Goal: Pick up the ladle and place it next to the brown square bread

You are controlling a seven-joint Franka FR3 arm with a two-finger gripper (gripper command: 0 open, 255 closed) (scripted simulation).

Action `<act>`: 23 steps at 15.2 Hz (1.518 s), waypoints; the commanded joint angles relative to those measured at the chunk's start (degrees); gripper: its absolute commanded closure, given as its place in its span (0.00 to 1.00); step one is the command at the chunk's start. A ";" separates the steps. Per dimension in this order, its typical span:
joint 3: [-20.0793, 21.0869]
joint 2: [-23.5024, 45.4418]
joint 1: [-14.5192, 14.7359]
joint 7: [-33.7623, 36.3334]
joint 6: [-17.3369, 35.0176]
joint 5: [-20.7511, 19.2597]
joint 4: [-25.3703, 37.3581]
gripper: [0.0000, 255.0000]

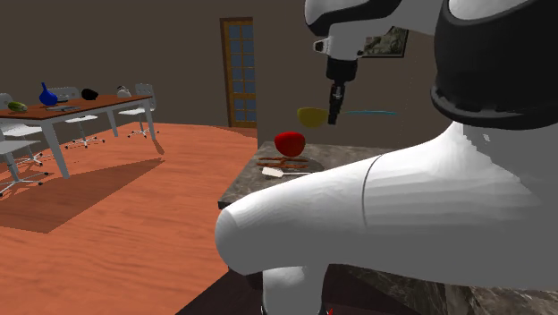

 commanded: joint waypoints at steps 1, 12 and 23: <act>-2.63 0.21 -0.38 -3.08 -0.65 -1.46 2.04 1.00; -17.02 3.40 1.95 -17.93 -2.69 -7.27 15.71 1.00; -34.46 7.46 13.69 -32.30 -5.52 -10.57 37.09 1.00</act>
